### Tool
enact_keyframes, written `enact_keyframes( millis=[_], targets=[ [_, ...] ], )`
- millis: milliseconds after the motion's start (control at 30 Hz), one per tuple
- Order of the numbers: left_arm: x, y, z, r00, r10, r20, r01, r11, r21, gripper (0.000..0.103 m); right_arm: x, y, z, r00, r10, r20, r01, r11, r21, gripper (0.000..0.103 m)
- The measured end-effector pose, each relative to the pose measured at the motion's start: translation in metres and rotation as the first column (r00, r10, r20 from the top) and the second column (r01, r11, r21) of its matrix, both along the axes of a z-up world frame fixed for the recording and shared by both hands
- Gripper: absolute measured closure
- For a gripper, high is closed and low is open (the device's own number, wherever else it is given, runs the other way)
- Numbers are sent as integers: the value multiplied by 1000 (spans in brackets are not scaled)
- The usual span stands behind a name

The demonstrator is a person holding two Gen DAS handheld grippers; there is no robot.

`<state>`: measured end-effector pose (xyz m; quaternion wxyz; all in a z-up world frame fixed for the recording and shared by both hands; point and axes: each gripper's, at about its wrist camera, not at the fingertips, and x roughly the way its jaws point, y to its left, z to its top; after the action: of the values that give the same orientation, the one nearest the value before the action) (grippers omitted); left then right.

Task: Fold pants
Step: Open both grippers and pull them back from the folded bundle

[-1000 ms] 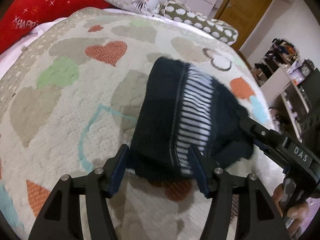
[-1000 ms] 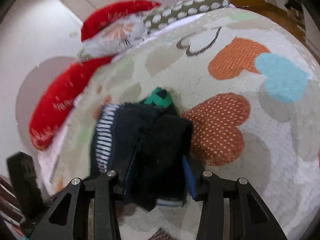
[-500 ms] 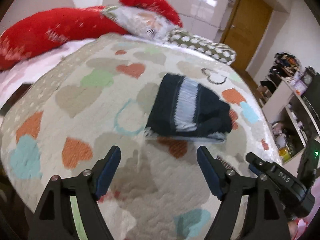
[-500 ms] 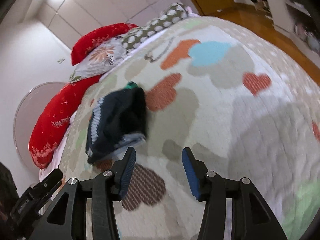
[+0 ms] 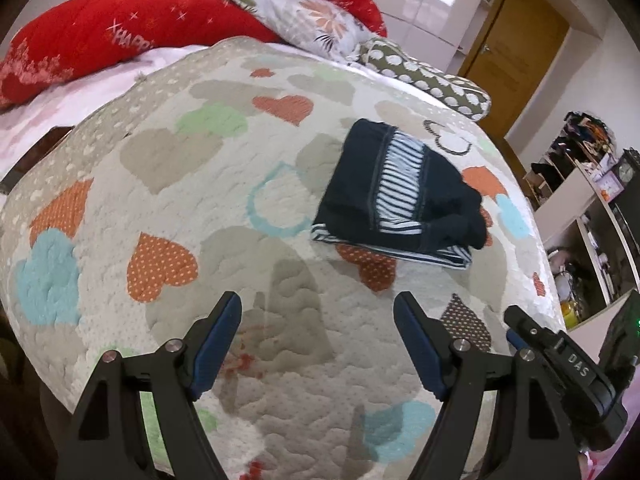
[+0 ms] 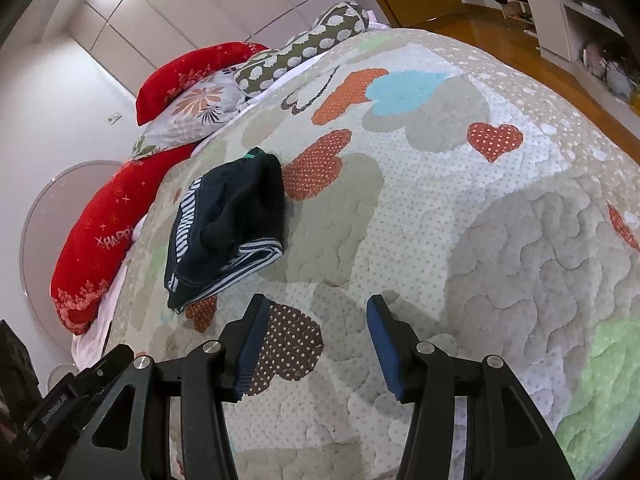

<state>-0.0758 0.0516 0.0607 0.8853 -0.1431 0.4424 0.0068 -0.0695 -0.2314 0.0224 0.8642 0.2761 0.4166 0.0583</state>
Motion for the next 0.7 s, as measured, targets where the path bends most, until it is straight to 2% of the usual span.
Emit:
enact_keyframes(
  millis=[133,300,433,700],
  targets=[
    [-1,1,-2,1000,7,-6,-7,1000,12,25,2,2,0,1000,8,-1,-8,1000,-4,48],
    [-7,-2,-3,1000,12,24,-15,994,107,25,0,6,0,1000,13,15,-12,1000,-27,46],
    [-10,-3,-5,1000,7,18,-9,992,123,25,-4,12,0,1000,22,23,-20,999,-47,46],
    [-25,-7,20,996,19,89,-37,979,203,23,-20,27,25,995,51,83,-41,992,-121,46]
  ],
)
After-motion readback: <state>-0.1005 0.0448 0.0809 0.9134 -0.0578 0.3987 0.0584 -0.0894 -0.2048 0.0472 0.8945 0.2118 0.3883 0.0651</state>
